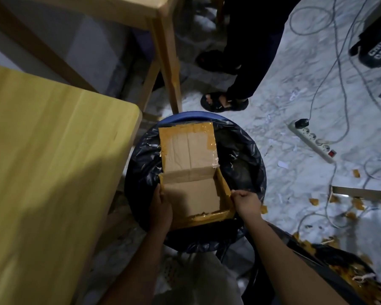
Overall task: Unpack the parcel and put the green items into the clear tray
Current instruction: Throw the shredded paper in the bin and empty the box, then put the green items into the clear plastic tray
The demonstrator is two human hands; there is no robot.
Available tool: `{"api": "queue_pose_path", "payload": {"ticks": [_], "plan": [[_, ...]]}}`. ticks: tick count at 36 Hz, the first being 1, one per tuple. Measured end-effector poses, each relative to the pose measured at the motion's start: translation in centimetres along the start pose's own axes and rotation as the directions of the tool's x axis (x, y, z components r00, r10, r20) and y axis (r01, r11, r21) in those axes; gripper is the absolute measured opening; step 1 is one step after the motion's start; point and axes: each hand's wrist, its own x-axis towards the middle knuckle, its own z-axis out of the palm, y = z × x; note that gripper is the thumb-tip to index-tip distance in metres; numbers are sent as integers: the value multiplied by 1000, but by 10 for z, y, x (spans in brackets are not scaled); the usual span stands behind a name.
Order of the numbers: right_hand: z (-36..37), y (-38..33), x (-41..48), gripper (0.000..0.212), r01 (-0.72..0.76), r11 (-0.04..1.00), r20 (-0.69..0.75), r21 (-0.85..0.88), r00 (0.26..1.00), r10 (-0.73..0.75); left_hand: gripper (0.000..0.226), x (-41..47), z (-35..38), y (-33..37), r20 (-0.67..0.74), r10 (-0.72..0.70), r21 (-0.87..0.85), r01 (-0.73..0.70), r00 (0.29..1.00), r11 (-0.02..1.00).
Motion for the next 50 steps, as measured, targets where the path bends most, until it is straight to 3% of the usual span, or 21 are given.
{"api": "queue_pose_path", "payload": {"ticks": [5,9,15,18,24,30,34,39,45,50], "plan": [[0,4,-6,27,65,996,48,-54,997,-62,44,0,6,0,-27,1,27,0,1000,1000],[-4,8,-16,22,152,984,-42,-88,987,-156,45,-7,1,6,-45,-2,68,5,999,998],[-19,-6,-43,15,218,970,-120,-104,966,-230,40,-32,-16,28,-52,111,89,-106,992,990],[-31,-15,-60,14,269,957,-125,-106,951,-281,41,-52,-29,47,17,141,131,-142,990,981],[-60,-50,-116,19,439,890,-111,-128,885,-452,39,-114,-64,96,139,289,46,-298,947,953],[-82,-119,-198,12,574,809,-134,-125,798,-587,40,-178,-136,149,236,466,-123,-449,853,885],[-70,-176,-249,8,730,676,-85,-100,671,-736,36,-192,-209,174,36,559,-181,-544,829,819],[-21,-245,-298,15,838,540,43,-77,544,-838,31,-181,-314,170,-319,466,-220,-543,825,810],[58,-315,-332,28,931,348,242,-113,365,-899,32,-149,-411,129,-641,168,-224,-392,749,892],[123,-354,-340,27,976,160,414,-149,209,-886,37,-125,-442,94,-735,-134,-342,-192,665,920]]}}
